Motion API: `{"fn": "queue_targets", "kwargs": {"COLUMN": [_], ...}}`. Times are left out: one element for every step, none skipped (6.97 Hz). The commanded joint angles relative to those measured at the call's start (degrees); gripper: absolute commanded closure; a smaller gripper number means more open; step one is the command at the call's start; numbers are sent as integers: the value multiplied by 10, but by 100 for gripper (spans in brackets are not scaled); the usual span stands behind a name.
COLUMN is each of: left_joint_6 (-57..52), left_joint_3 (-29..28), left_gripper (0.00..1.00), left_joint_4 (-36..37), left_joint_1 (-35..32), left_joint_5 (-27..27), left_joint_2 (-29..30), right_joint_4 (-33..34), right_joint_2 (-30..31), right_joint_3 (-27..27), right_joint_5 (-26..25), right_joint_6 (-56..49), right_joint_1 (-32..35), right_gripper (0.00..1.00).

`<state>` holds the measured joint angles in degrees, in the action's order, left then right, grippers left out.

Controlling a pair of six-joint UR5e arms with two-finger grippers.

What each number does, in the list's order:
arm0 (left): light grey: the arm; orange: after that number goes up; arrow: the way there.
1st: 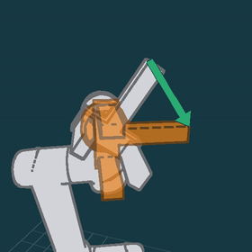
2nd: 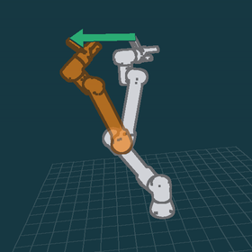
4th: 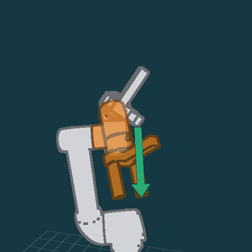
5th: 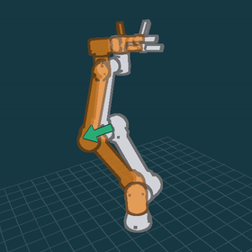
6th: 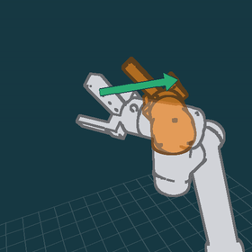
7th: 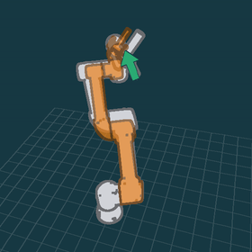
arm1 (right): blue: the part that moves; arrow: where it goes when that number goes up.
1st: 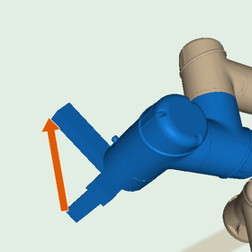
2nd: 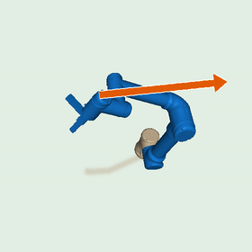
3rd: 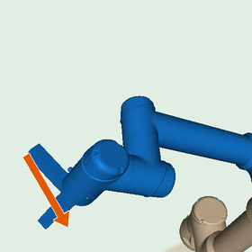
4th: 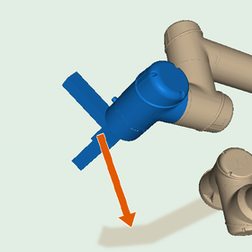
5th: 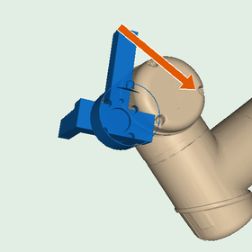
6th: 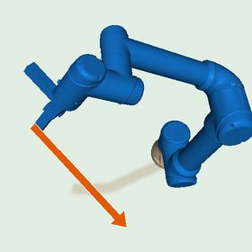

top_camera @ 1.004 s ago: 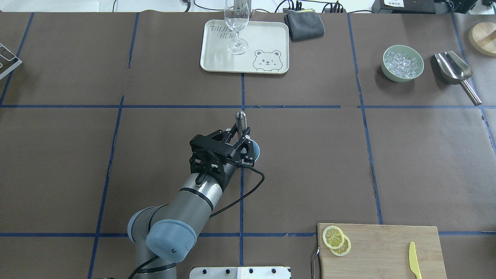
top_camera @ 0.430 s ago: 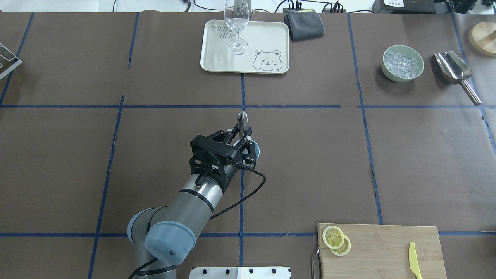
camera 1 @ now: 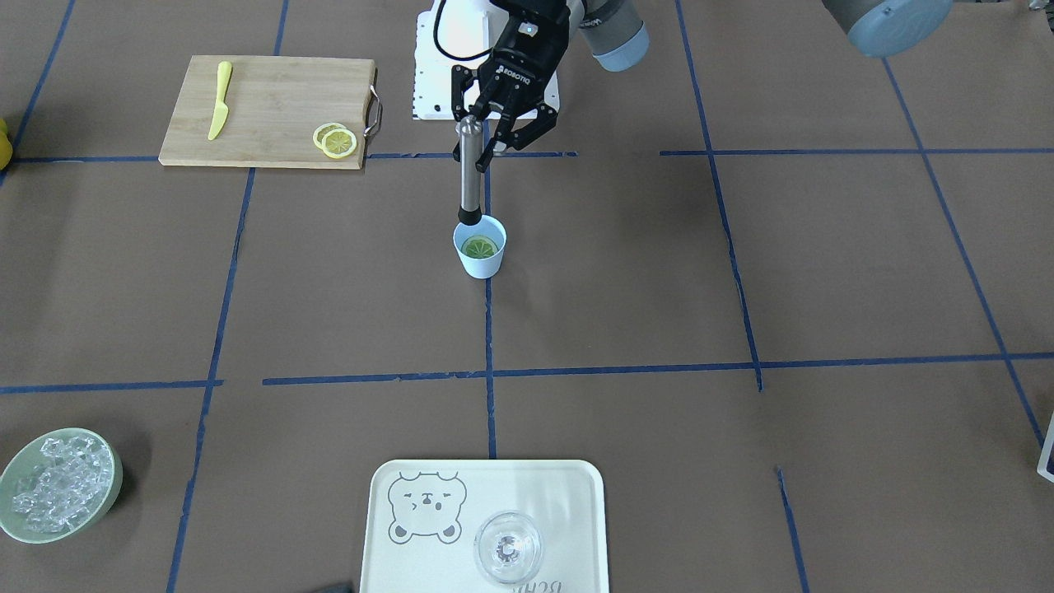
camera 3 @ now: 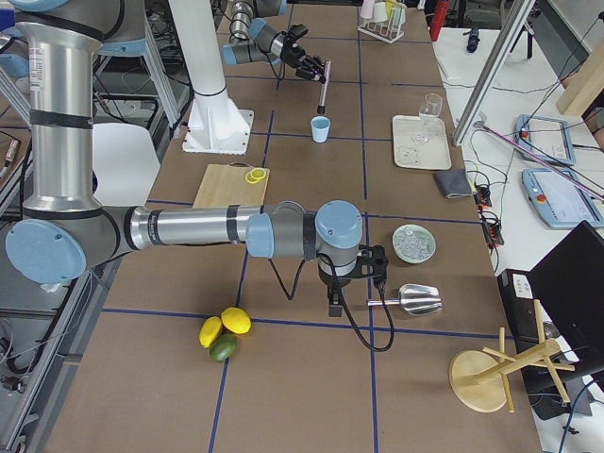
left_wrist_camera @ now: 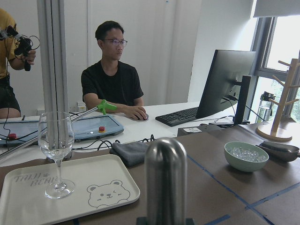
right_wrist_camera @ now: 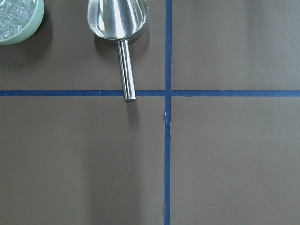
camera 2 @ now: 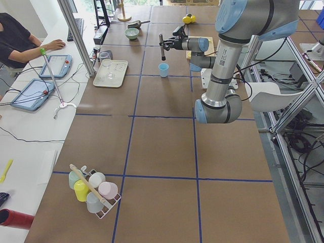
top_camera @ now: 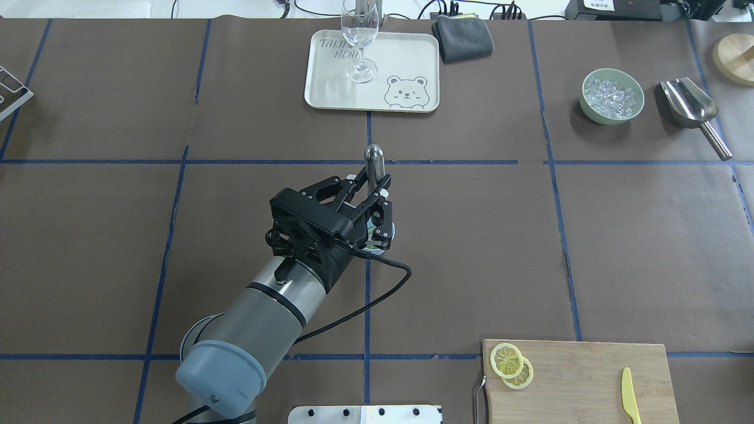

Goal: Squeeze lemon into cup
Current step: 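Lift the muddler out of the cup and carry it back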

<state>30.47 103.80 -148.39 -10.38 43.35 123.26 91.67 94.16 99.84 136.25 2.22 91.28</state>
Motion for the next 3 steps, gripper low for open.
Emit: {"fn": "queue_targets", "kwargs": {"left_joint_6": [-35, -35, -35], "left_joint_3": [33, 33, 33], "left_gripper": [100, 100, 100], "left_joint_4": [1, 9, 13], "left_joint_1": [-56, -105, -146], "left_joint_5": [73, 145, 208], "left_joint_2": [-1, -10, -33], "right_joint_4": [0, 0, 0], "right_joint_2": [-1, -3, -3], "right_joint_3": [0, 0, 1], "right_joint_5": [0, -1, -1], "right_joint_6": [0, 0, 0], "right_joint_1": [0, 0, 0], "right_gripper": [0, 0, 0]}}
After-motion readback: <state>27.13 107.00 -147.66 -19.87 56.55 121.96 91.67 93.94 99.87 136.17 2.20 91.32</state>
